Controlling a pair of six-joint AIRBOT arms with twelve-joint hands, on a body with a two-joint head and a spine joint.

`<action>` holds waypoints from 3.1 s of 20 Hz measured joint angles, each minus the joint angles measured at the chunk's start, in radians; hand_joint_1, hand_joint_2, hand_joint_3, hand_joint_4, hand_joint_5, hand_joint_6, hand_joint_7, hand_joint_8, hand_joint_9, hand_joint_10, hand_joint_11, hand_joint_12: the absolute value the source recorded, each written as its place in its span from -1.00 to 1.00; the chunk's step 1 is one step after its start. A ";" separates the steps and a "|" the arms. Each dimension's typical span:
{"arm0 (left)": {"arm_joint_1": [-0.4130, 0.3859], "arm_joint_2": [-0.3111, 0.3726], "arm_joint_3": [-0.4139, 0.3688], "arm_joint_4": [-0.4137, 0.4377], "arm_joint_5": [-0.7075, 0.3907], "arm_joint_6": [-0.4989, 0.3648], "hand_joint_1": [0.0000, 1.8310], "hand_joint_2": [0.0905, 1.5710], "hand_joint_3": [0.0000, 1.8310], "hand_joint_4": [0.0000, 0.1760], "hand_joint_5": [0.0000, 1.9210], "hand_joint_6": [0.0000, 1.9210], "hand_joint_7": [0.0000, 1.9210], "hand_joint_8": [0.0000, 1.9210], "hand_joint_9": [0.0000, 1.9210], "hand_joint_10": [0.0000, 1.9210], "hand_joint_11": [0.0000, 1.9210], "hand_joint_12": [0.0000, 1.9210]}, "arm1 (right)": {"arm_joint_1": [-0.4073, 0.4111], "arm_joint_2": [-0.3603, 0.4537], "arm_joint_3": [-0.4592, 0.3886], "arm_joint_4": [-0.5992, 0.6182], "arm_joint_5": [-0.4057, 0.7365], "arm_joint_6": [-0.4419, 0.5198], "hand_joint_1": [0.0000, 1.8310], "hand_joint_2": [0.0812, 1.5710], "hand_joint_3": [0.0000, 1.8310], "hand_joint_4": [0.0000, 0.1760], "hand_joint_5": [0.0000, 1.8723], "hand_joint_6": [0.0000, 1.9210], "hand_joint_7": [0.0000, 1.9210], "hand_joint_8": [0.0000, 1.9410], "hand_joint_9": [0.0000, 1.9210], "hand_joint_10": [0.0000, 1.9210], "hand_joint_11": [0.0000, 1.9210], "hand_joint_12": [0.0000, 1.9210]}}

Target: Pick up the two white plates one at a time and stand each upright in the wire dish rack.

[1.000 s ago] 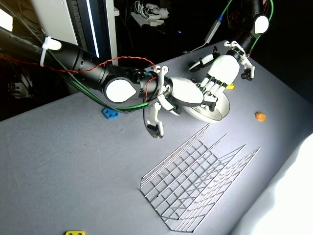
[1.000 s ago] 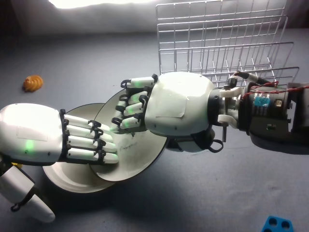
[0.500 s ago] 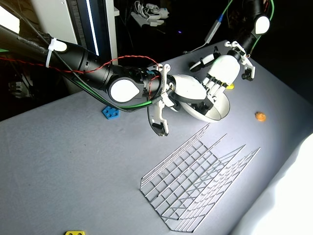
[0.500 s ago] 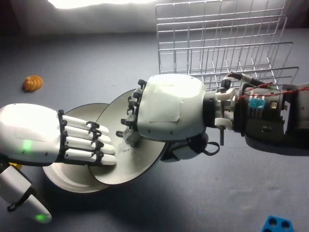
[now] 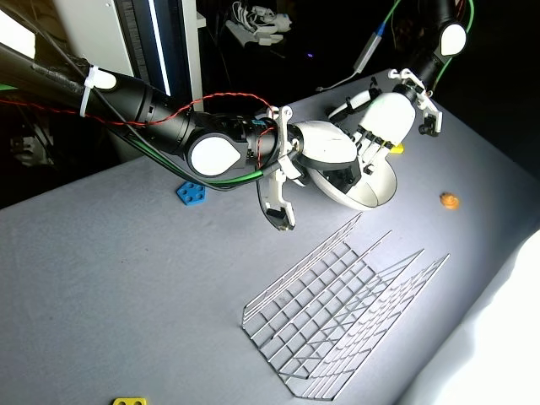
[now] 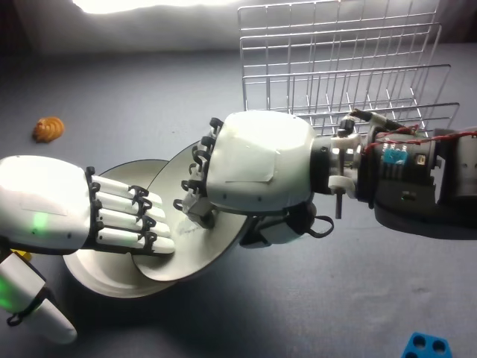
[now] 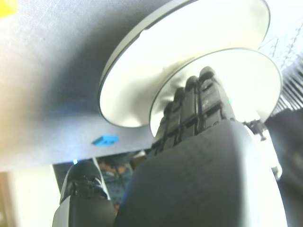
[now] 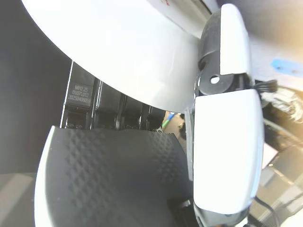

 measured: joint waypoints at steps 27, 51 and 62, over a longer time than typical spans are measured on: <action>-0.157 0.409 -0.153 -0.024 -0.011 -0.172 -1.00 0.28 -0.99 -1.00 -1.00 -1.00 -1.00 -1.00 -1.00 -1.00 -1.00 -1.00 | 0.125 0.130 -0.122 0.026 -0.083 0.259 0.50 0.38 -1.00 -1.00 -0.03 0.13 0.04 -0.09 -0.02 0.18 -0.20 0.06; -0.204 0.406 -0.121 0.040 -0.032 -0.196 -1.00 0.28 -1.00 -1.00 -0.99 -1.00 -1.00 -1.00 -1.00 -1.00 -1.00 -1.00 | 0.372 0.301 -0.196 0.047 -0.205 0.886 0.50 0.40 -1.00 -1.00 -0.04 0.17 0.01 -0.04 -0.07 0.21 -0.20 0.08; -0.247 0.386 -0.136 0.083 -0.036 -0.198 -1.00 0.28 -1.00 -1.00 -0.98 -1.00 -1.00 -1.00 -1.00 -1.00 -1.00 -1.00 | 0.436 0.388 -0.151 0.283 -0.278 0.881 0.50 0.41 -1.00 -1.00 -0.05 0.19 0.01 -0.02 -0.09 0.23 -0.21 0.12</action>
